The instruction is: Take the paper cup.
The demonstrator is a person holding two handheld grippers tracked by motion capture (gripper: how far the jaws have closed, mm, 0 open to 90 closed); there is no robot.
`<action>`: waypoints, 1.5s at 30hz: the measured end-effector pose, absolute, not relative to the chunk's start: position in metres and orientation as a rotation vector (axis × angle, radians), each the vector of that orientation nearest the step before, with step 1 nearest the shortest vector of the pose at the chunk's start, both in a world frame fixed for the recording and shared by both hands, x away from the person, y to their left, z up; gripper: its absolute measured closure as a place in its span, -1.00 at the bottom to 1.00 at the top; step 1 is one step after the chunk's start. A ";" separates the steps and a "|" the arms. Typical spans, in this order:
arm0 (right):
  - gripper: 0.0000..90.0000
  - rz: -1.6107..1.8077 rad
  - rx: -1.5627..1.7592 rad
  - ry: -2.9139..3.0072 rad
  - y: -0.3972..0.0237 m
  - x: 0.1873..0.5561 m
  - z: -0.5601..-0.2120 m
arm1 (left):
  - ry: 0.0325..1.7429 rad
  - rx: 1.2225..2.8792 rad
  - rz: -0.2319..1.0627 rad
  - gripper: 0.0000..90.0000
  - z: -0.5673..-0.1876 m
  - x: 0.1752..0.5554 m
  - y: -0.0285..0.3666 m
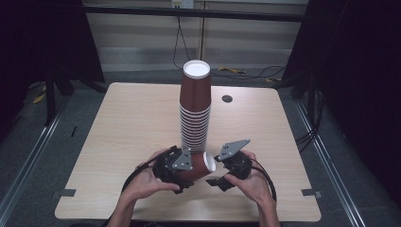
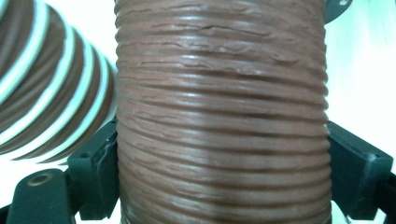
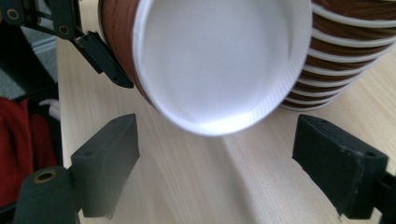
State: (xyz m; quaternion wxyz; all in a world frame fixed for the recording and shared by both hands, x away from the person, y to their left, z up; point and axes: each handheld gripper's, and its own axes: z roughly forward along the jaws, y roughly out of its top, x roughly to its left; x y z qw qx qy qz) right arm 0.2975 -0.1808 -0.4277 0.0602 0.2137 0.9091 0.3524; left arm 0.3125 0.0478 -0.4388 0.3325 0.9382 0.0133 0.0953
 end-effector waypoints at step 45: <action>-0.59 1.011 0.484 2.961 -0.150 0.316 -0.425 | -0.052 2.538 0.210 -0.71 -0.452 0.305 0.034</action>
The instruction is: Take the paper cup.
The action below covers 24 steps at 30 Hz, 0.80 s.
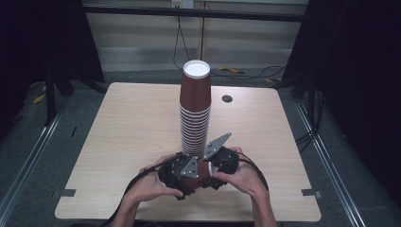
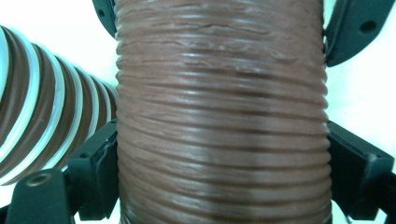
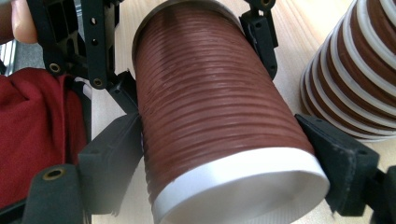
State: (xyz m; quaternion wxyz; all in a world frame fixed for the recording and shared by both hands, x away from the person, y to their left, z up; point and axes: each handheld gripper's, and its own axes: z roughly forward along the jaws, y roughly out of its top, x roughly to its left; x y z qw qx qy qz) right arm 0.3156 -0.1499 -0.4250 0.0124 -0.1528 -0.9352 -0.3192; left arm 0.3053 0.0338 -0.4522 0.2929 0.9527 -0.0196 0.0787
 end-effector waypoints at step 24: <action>-0.48 -1.057 -0.449 -2.876 -0.157 0.313 -0.418 | -0.094 2.455 0.178 -0.75 -0.446 0.309 0.043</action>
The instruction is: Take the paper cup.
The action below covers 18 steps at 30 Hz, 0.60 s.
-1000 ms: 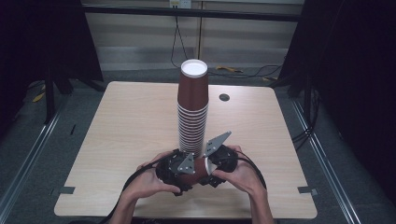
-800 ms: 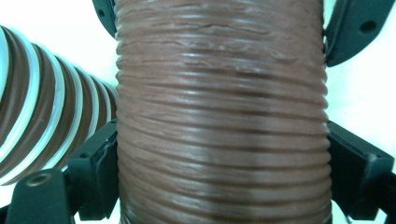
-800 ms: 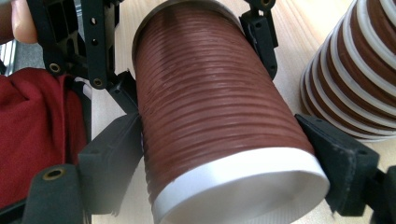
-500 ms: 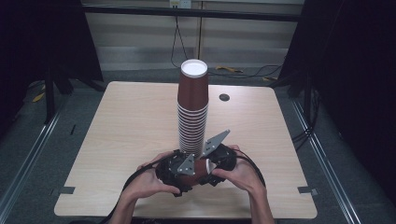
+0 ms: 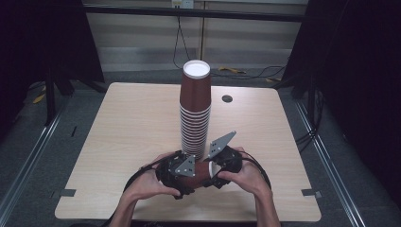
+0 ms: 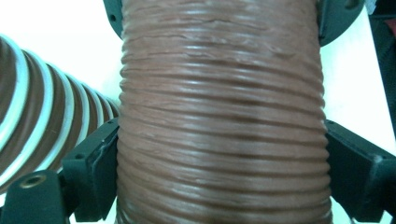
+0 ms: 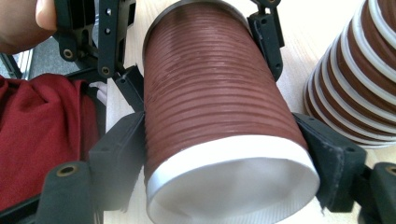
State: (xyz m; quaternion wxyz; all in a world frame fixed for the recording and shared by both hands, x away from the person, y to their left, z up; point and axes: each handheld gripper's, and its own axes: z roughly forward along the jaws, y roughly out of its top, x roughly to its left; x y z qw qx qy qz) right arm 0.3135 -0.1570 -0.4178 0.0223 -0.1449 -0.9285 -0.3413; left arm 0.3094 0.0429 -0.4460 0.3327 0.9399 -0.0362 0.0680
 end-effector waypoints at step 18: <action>-0.47 -1.107 -0.438 -2.890 -0.157 0.311 -0.415 | -0.069 2.325 0.175 -0.75 -0.442 0.312 0.057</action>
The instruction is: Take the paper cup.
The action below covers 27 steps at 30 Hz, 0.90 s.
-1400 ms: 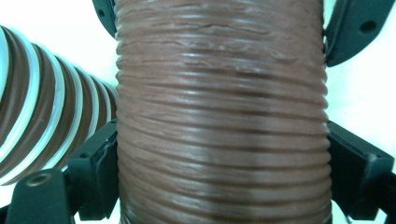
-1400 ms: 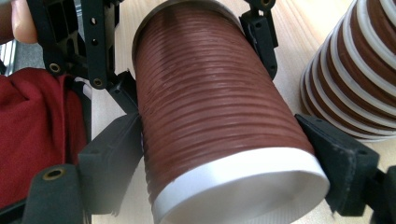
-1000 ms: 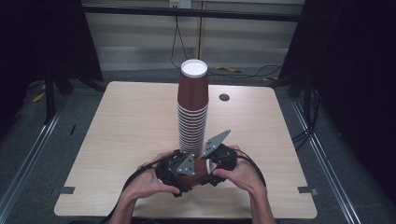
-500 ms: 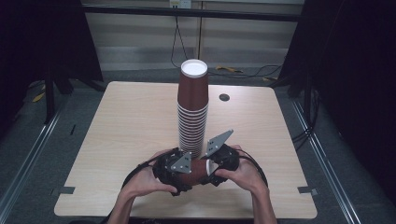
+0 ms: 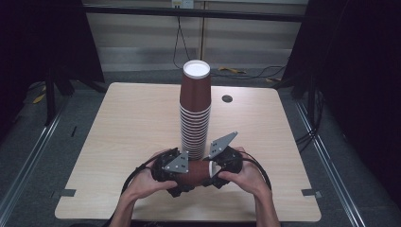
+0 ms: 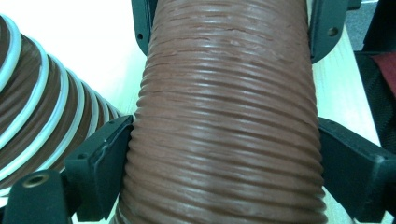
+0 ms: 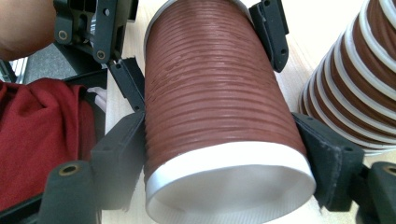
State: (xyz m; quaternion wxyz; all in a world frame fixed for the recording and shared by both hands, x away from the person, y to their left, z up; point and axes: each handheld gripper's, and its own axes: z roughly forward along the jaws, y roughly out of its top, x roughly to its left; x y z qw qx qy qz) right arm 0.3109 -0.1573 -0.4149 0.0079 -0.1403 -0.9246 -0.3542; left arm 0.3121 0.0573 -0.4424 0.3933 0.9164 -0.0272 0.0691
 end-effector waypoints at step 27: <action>-0.48 -1.260 -0.619 -2.869 -0.183 0.306 -0.423 | 0.122 1.959 0.177 -0.65 -0.427 0.311 0.097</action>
